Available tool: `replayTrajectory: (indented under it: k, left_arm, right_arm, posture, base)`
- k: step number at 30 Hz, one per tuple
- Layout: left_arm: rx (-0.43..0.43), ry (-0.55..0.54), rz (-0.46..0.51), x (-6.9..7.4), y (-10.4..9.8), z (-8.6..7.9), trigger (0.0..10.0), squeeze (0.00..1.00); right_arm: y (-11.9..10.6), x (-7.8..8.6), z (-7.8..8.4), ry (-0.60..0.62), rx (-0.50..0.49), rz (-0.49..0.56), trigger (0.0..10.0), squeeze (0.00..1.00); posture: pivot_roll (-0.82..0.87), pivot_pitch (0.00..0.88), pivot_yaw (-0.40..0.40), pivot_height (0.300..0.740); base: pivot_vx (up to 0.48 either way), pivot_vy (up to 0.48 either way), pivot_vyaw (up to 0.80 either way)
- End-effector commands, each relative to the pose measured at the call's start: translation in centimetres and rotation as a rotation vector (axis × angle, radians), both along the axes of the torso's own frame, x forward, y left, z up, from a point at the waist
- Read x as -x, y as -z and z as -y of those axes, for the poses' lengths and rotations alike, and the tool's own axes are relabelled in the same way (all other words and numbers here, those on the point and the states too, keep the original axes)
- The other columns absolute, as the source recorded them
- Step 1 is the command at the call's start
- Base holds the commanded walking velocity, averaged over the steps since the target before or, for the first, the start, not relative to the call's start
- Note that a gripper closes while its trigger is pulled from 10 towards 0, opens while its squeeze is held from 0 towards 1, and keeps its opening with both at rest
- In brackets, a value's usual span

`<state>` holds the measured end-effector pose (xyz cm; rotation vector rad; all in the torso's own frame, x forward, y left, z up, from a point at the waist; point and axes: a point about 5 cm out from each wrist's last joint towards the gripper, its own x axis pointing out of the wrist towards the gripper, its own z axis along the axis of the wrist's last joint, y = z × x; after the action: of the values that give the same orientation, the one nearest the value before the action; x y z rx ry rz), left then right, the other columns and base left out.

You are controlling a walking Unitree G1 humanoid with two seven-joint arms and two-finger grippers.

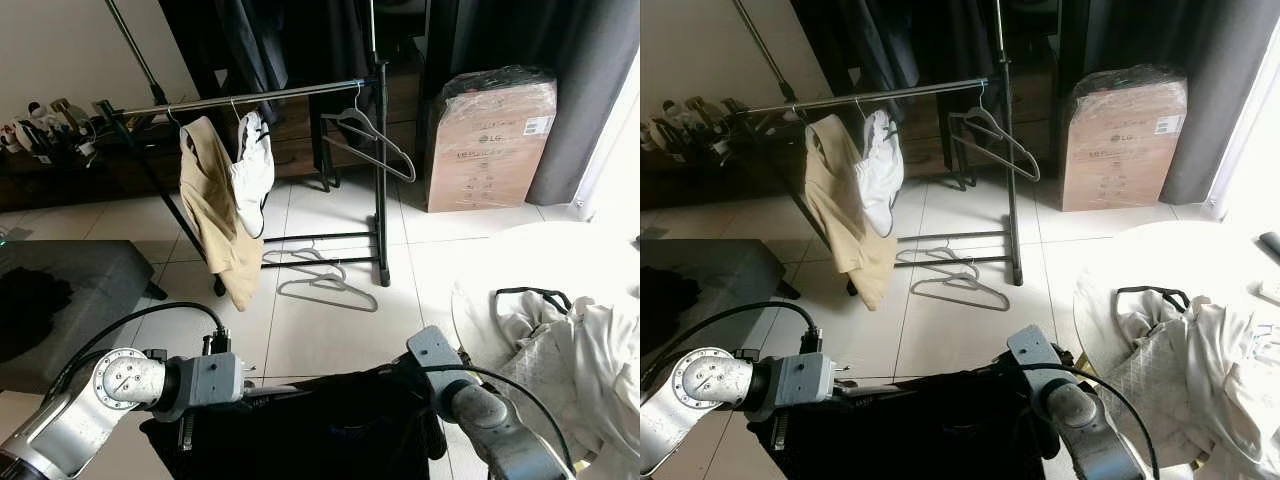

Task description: Hang hanger

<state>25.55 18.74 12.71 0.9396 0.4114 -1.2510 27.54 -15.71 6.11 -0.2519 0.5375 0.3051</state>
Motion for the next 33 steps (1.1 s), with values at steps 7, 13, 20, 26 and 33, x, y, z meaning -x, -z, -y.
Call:
replayTrajectory:
  k: [7, 13, 20, 26, 33]
  left_arm:
    - [-0.177, -0.231, 0.056, -1.4, 0.2, -4.5, 3.2, 0.00]
    - [0.046, -0.404, 0.169, -3.6, -0.3, -2.4, 2.8, 0.00]
    - [0.236, -0.424, 0.079, -3.4, -0.6, -0.4, 2.1, 0.00]
    - [0.289, -0.496, 0.084, -4.4, -1.2, -0.5, 0.0, 0.00]
    - [0.496, -0.455, -0.036, -4.3, -1.8, 3.7, 0.0, 0.00]
  right_arm:
    - [-5.0, 0.6, -0.5, -0.183, -0.157, 0.108, 10.0, 0.00]
    - [-4.1, 2.8, -2.0, -0.403, -0.048, 0.010, 10.0, 0.00]
    - [-4.4, 2.9, -1.4, -0.420, -0.003, 0.004, 10.0, 0.00]
    - [-6.7, 1.3, -1.4, -0.203, -0.038, 0.110, 10.0, 0.00]
    - [-7.3, 0.2, -2.2, 0.032, -0.094, 0.179, 10.0, 0.00]
  posture:
    - [-0.18, 0.123, 0.154, 0.740]
    - [-0.18, 0.118, 0.151, 0.740]
    - [-0.18, 0.110, 0.147, 0.740]
    - [-0.18, 0.117, 0.154, 0.740]
    - [-0.19, 0.119, 0.169, 0.740]
  base:
    - [0.000, 0.000, 0.00]
    - [0.000, 0.000, 0.00]
    - [0.000, 0.000, 0.00]
    - [0.000, 0.000, 0.00]
    - [0.000, 0.000, 0.00]
